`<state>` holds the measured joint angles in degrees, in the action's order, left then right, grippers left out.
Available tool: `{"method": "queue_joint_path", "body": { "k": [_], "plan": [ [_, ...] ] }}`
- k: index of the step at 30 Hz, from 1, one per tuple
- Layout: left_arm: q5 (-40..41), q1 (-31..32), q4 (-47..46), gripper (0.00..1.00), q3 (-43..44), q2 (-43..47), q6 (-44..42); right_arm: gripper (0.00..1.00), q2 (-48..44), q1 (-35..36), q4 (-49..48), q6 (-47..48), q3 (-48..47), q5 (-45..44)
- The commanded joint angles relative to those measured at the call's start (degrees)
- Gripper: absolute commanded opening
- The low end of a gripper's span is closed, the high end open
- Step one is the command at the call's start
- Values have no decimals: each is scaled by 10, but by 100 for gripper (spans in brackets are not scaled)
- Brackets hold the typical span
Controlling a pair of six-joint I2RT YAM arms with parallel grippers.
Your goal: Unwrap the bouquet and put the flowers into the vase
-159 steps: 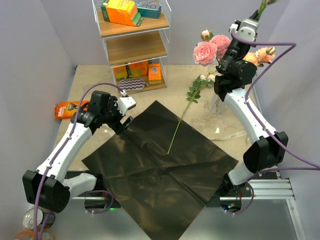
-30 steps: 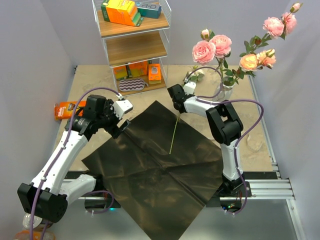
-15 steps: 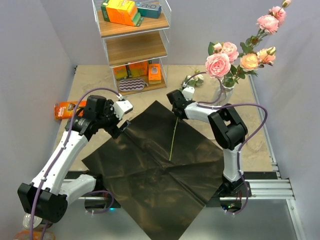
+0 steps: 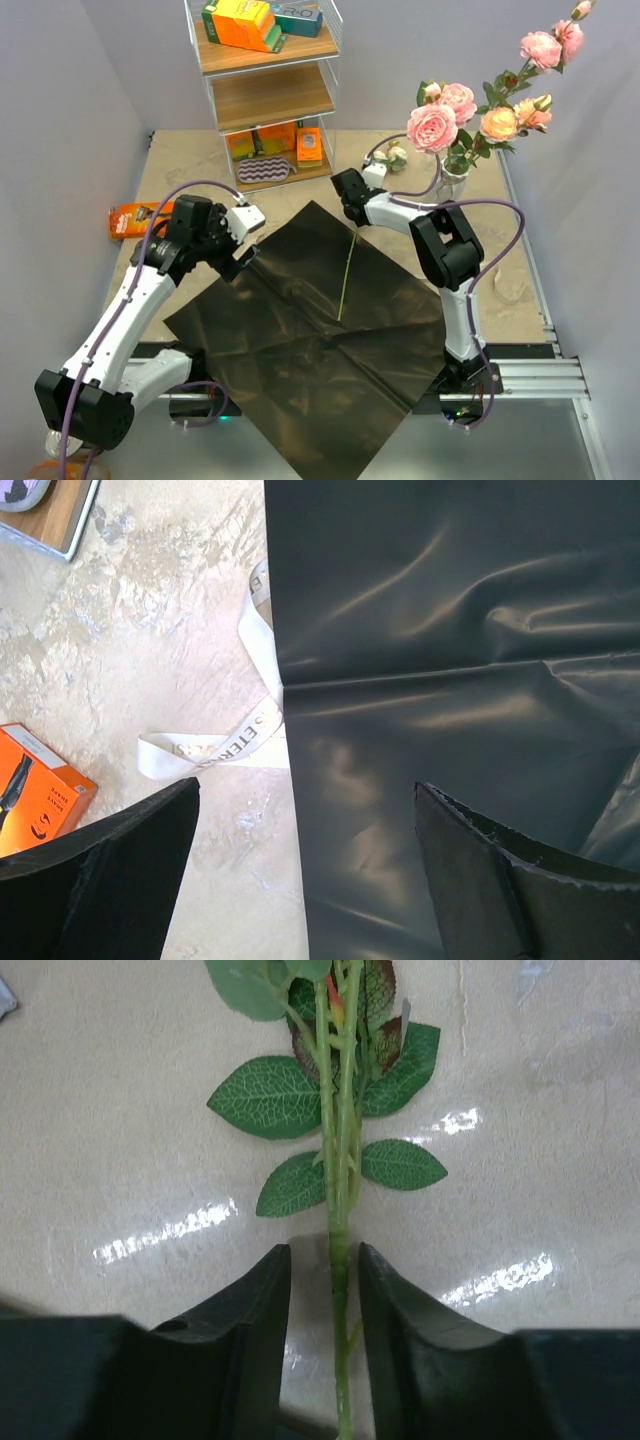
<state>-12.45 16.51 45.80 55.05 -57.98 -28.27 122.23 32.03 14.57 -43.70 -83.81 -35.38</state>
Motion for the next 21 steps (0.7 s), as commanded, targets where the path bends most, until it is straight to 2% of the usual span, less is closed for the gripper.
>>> {"method": "queue_joint_path", "body": {
  "k": [1,2,4,5,7,14,21],
  "plan": [
    [5,-3,-13,92,-6,15,-12,30,26,-4,33,-12,-4,-1],
    [4,-3,-13,92,-7,15,-12,23,24,-5,31,-14,0,0],
    [2,-3,-14,92,-6,15,-12,17,20,-4,22,-14,14,-1],
    [1,-3,-15,92,-7,15,-11,8,13,0,18,-12,19,0],
    [-1,-3,-15,92,-7,14,-11,1,4,12,6,-5,33,-6],
    [-6,-3,-16,91,-6,18,-6,0,-48,71,-31,24,65,-60],
    [-6,-3,-14,91,-13,28,-6,0,-143,127,-82,51,143,-131]
  ]
}}
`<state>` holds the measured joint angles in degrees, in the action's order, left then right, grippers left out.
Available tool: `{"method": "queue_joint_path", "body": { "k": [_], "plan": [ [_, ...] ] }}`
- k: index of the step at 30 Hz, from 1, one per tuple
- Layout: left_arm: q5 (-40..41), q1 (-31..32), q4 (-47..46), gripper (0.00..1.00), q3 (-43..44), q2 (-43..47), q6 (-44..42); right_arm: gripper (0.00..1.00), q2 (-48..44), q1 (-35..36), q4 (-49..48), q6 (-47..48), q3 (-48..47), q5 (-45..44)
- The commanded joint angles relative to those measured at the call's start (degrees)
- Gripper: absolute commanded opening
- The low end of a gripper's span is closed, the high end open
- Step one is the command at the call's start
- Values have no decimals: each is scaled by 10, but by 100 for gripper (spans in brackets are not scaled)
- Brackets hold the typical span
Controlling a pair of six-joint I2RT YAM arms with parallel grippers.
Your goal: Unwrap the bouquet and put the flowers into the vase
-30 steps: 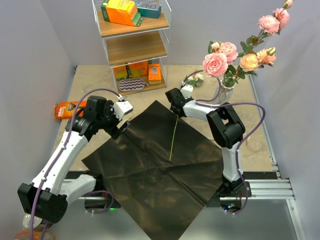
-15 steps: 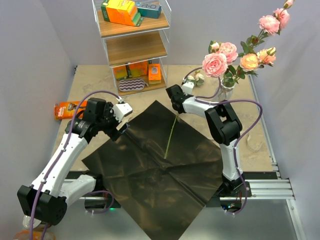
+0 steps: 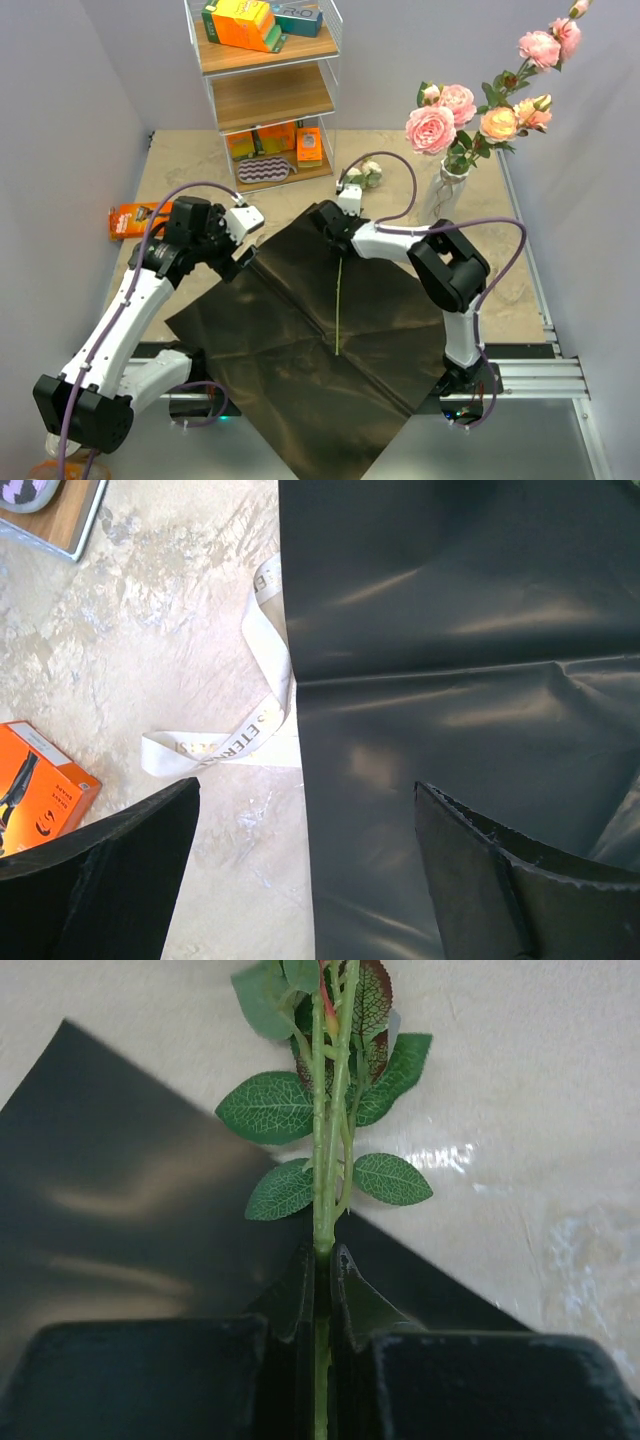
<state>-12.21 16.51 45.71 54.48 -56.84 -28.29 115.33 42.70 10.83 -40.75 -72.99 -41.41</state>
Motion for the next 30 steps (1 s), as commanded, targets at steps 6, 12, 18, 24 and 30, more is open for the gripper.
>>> {"method": "queue_joint_path", "body": {
  "k": [6,12,18,24,30],
  "plan": [
    [-11,-3,-13,91,-12,28,-7,0,-158,70,-80,79,83,-117],
    [-15,-3,-15,91,-11,28,-3,0,-251,146,-192,221,130,-138],
    [-24,-3,-14,91,-1,22,2,0,-366,196,-329,404,128,-101],
    [-27,-3,-14,91,6,18,4,0,-438,226,-352,572,-25,-46],
    [-26,-3,-14,91,12,8,4,0,-474,232,-388,693,-151,3]
  ]
}}
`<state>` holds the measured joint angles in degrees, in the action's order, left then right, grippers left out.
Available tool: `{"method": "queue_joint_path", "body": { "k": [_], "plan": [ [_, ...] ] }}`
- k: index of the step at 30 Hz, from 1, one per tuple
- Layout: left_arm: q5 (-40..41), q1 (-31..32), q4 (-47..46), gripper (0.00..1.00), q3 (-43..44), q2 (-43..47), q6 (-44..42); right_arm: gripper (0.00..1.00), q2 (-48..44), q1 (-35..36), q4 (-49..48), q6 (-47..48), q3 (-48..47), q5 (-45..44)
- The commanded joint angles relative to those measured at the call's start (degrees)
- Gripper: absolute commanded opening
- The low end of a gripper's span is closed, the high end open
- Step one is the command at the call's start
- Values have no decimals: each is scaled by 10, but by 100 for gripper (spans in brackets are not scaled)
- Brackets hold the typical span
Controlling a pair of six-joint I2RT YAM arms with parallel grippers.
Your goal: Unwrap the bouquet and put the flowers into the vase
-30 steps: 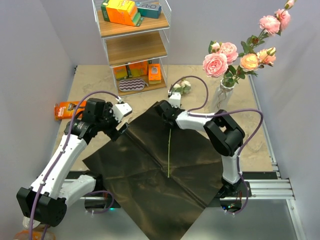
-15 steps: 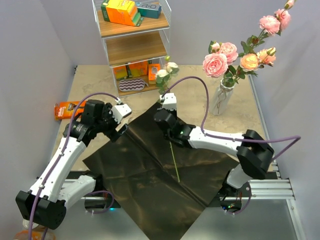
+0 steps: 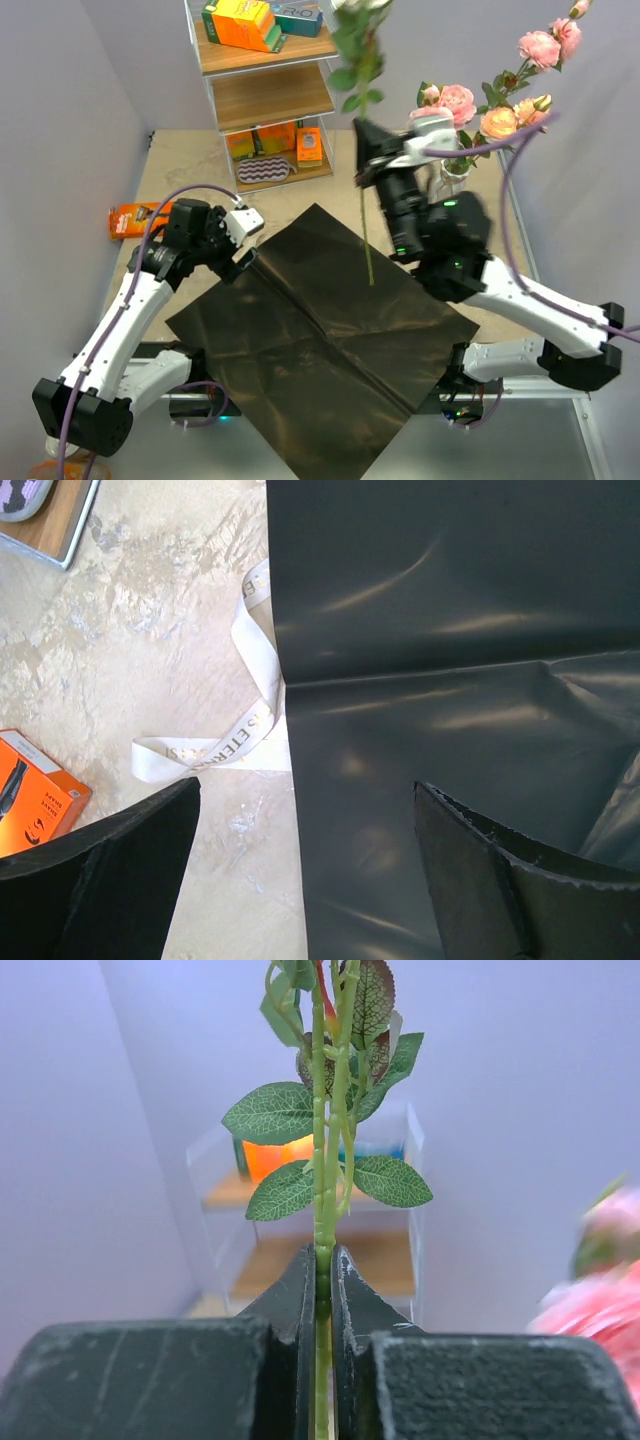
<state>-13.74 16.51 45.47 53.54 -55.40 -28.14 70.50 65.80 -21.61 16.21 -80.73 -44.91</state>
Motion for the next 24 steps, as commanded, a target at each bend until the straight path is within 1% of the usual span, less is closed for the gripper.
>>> {"method": "queue_joint_path", "body": {
  "k": [1,2,4,5,7,8,10,11,14,16,17,18,20,21,24],
  "plan": [
    [-10,-3,-12,91,23,-8,2,0,-26,1,-66,139,-88,41],
    [-10,-3,-13,91,24,-9,2,0,-26,1,-83,180,-112,39],
    [-11,-3,-13,91,30,-15,2,0,-25,1,-101,227,-130,36],
    [-11,-3,-13,91,30,-16,3,0,-23,1,-136,284,-144,21],
    [-12,-3,-14,91,33,-21,5,0,-23,1,-166,339,-157,8],
    [-12,-3,-14,91,33,-22,5,0,-24,1,-204,395,-164,-1],
    [-11,-3,-15,91,33,-23,2,0,-25,0,-241,446,-165,-7],
    [-11,-3,-15,91,33,-24,2,0,-25,0,-271,490,-164,-8],
    [-10,-3,-14,91,34,-32,-2,0,-16,-9,-318,544,-160,-4],
    [-15,-3,-15,91,37,-38,-2,0,-7,-42,-337,550,-161,8],
    [-17,-3,-16,91,38,-40,-1,0,-5,-61,-334,527,-167,13],
    [-21,-3,-16,91,39,-42,0,0,-5,-110,-325,508,-170,22],
    [-26,-3,-20,91,39,-45,4,0,6,-162,-312,459,-176,46],
    [-27,-3,-21,91,39,-45,4,0,11,-204,-310,448,-178,53],
    [-27,-3,-26,91,35,-48,4,0,36,-260,-332,418,-175,79]
  ]
}}
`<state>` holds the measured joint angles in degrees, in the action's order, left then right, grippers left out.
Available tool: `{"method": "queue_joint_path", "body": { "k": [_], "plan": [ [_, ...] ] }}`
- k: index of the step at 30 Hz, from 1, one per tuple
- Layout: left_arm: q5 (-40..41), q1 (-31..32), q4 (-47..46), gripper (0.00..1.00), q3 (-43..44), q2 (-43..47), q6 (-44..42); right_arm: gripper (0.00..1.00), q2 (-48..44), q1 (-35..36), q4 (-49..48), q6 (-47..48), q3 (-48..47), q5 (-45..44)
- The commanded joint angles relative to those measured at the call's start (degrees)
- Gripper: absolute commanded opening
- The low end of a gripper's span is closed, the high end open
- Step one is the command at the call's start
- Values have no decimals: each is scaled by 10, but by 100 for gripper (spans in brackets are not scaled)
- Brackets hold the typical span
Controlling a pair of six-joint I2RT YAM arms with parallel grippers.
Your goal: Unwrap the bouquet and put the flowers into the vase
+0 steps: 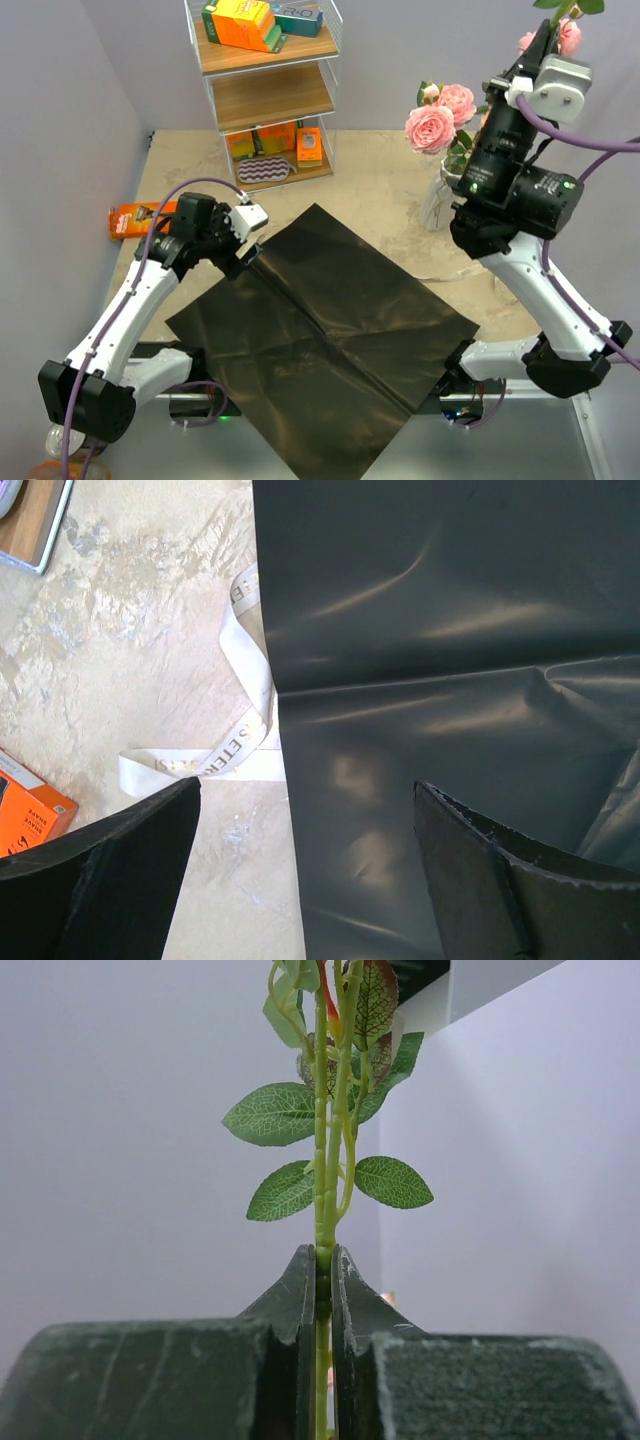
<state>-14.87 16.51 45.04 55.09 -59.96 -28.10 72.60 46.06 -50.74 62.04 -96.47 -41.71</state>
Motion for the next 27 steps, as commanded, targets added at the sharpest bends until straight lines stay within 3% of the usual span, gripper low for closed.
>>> {"method": "queue_joint_path", "body": {
  "k": [1,8,27],
  "plan": [
    [-13,-3,-21,91,19,-2,2,0,20,-75,-51,-47,-14,54],
    [-8,-3,-28,91,20,-8,-6,0,57,-170,-94,-165,6,75],
    [-9,-3,-48,91,54,-82,-19,0,156,-257,-263,-194,68,94]
  ]
}}
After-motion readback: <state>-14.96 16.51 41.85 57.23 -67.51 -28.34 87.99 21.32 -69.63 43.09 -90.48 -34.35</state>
